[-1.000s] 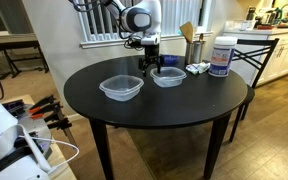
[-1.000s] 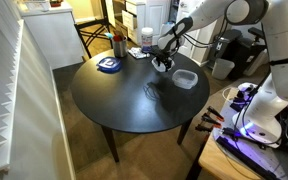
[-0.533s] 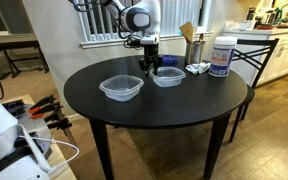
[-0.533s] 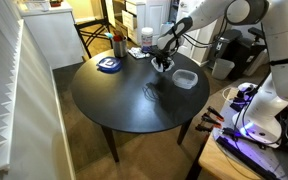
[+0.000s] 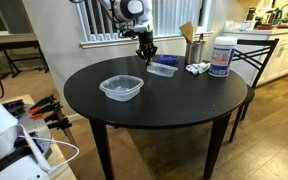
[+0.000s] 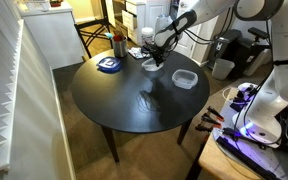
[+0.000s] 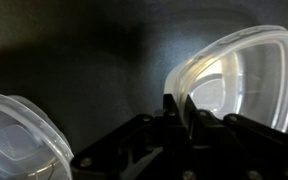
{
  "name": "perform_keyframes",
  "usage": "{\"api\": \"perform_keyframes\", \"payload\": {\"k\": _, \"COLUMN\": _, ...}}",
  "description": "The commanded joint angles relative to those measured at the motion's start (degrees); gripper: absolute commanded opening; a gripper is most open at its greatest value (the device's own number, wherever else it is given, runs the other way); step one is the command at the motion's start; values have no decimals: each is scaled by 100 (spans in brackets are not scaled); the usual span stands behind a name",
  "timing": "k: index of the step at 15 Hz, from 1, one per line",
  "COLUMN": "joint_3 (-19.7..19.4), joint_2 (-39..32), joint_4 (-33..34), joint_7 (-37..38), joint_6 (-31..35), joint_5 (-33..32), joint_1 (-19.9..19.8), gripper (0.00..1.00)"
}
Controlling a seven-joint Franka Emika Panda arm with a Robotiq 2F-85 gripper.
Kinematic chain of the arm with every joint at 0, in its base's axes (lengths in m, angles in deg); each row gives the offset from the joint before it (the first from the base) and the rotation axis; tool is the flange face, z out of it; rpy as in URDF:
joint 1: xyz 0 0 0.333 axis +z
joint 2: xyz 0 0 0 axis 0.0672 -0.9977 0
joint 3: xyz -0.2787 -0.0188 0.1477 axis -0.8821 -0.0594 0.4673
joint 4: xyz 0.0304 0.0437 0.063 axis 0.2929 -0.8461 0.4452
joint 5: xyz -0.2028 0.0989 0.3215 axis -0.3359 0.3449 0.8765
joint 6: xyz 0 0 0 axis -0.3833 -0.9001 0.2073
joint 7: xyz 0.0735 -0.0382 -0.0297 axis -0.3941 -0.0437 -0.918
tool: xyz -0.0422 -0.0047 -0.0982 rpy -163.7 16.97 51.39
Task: Pick up the plastic lunchbox in the front and put it inside the other lunchbox
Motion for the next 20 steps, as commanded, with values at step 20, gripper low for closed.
{"api": "perform_keyframes", "payload": {"k": 20, "joint_3": 1370, "joint_2": 4856, "joint_4": -4019, "joint_7": 1514, "joint_6": -2257, "joint_5": -995, "joint_1": -219, "gripper": 2}}
